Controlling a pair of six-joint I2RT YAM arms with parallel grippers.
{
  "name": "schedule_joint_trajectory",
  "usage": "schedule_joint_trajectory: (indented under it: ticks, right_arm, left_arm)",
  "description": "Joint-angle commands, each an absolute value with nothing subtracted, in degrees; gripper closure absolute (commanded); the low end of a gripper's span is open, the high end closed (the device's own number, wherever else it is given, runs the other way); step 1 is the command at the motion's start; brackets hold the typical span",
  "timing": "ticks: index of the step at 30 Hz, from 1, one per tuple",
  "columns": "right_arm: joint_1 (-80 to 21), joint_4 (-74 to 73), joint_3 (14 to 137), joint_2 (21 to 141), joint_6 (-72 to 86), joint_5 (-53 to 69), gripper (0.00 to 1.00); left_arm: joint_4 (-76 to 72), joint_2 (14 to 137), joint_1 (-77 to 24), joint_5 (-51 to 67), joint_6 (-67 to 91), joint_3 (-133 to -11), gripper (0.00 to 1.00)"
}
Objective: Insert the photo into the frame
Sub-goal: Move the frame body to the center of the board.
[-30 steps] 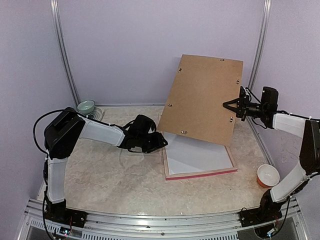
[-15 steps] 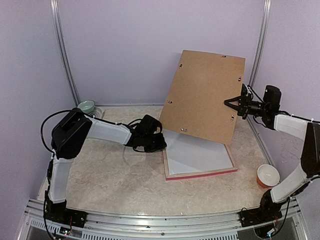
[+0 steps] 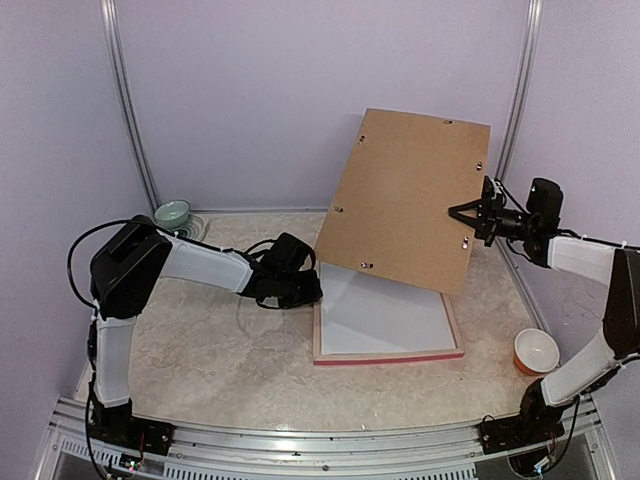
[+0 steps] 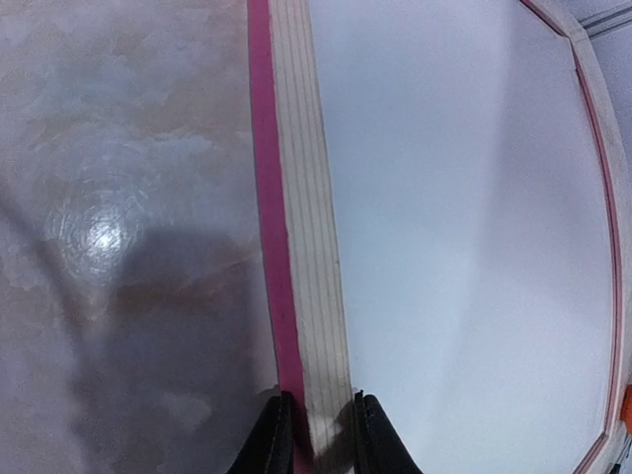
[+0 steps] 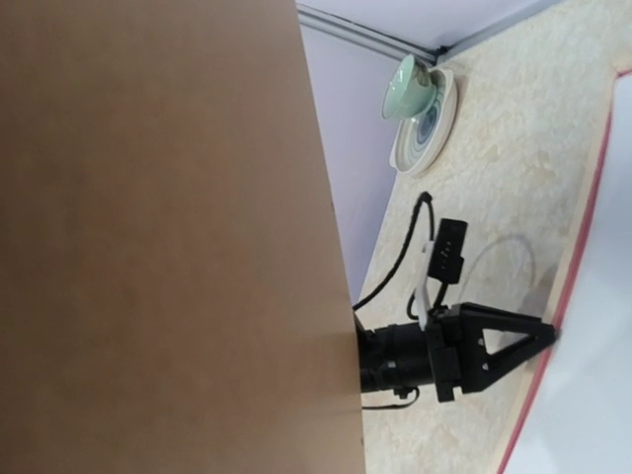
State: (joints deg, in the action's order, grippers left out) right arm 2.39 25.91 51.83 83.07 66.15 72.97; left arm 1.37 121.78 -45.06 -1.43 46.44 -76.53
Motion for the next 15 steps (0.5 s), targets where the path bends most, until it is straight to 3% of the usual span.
schedule_joint_trajectory:
  ticks: [1,15]
  right_arm:
    - [2.43,32.52,49.94,79.37,68.54,73.15,1.00]
    - [-3.10,24.49,46.95,77.70,62.97,72.29,1.00]
  left_arm:
    - [5.83,118.28,-44.25,-2.55,44.57,-71.07,0.80]
    - [4.77,109.35,-40.43,-4.22,43.32,-59.25,0.80]
